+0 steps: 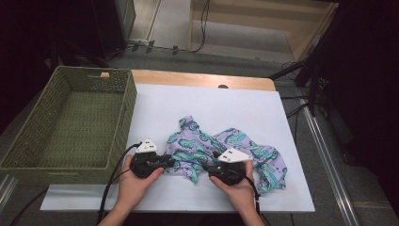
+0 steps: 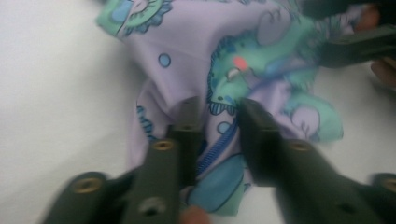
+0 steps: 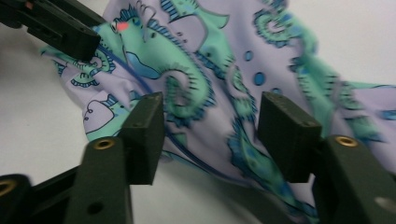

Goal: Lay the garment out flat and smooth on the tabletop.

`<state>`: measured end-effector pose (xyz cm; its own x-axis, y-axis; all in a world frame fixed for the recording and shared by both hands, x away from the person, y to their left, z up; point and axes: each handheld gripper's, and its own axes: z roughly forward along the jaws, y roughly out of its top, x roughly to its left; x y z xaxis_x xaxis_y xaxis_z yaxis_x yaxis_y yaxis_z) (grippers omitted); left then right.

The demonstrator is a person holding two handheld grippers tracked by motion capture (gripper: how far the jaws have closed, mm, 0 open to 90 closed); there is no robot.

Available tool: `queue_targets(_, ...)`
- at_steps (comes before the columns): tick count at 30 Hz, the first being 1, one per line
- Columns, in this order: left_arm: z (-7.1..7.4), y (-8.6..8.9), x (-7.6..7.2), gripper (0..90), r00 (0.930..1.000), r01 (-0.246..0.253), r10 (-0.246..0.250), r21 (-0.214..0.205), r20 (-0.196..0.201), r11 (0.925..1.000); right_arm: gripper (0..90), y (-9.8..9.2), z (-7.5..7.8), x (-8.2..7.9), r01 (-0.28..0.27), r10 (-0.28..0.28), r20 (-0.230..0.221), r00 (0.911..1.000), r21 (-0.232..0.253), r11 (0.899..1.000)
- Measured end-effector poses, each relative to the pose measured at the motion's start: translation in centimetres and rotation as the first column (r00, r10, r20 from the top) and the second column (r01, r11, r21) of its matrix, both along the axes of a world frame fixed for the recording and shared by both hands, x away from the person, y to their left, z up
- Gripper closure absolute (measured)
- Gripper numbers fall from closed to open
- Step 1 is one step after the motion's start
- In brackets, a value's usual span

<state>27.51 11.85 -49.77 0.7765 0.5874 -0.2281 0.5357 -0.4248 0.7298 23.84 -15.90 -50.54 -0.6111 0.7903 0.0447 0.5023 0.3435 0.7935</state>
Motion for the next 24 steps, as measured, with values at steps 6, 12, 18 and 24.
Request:
queue_targets(6, 1.1, -0.4, -0.9, 81.9, 0.9953, 0.094, -0.091, -0.083, 0.031, 0.9921, 83.6, -0.5, 0.0, 0.1, -0.020, 0.020, -0.024, 0.9995, -0.004, 1.000)
queue_targets(12, 2.8, 0.9, -0.9, 60.5, 0.9958, 0.076, -0.064, -0.201, 0.066, 0.9767, 84.5, -3.1, 2.0, -0.9, 0.008, -0.010, 0.037, 0.9993, 0.041, 0.999)
queue_targets(18, 2.7, 2.1, -0.2, 54.7, 0.9988, 0.002, 0.009, -0.206, 0.048, 0.9784, 84.5, -8.3, 3.4, -1.3, 0.144, -0.155, 0.069, 0.9855, 0.144, 0.979)
queue_targets(24, 2.3, 1.7, -0.2, 54.7, 0.9994, 0.018, -0.012, -0.191, 0.031, 0.9814, 82.8, -13.9, 2.9, -1.6, 0.391, -0.397, 0.018, 0.9177, 0.141, 0.910)
